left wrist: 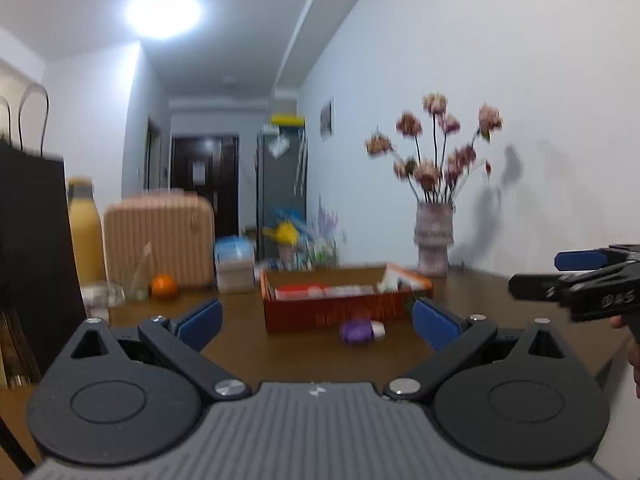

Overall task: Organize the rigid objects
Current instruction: 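Withdraw both tools from the box back over the table, then grasp the purple cap with the left tool while the right tool grasps the white round lid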

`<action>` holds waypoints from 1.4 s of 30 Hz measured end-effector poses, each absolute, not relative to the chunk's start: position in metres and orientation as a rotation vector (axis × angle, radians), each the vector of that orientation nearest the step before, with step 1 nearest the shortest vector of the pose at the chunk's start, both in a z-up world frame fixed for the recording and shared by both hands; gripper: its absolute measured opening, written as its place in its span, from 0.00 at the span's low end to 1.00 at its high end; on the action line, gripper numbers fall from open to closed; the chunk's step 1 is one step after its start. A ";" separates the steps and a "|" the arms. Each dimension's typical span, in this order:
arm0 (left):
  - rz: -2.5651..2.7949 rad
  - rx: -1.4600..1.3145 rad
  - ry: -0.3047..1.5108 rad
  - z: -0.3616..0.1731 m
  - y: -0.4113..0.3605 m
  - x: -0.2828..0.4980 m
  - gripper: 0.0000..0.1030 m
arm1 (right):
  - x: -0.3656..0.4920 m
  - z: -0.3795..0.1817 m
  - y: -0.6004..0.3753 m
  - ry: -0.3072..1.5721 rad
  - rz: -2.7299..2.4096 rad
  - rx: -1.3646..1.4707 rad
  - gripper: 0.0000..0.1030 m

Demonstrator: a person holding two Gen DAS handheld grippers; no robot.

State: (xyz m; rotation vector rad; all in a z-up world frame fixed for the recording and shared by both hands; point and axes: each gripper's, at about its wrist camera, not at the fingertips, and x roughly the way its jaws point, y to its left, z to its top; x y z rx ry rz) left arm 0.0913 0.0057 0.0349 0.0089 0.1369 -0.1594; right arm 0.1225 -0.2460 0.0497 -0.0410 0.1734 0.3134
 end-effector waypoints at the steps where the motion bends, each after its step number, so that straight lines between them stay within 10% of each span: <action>1: -0.168 0.014 0.155 0.032 0.004 0.095 1.00 | 0.120 0.046 -0.249 0.193 0.325 -0.016 1.00; 37: -0.350 0.045 0.611 -0.038 -0.051 0.389 1.00 | 0.378 -0.017 -0.261 0.493 0.276 -0.051 0.98; 42: -0.404 -0.005 0.632 -0.050 -0.054 0.433 0.72 | 0.434 -0.011 -0.261 0.513 0.344 0.004 0.93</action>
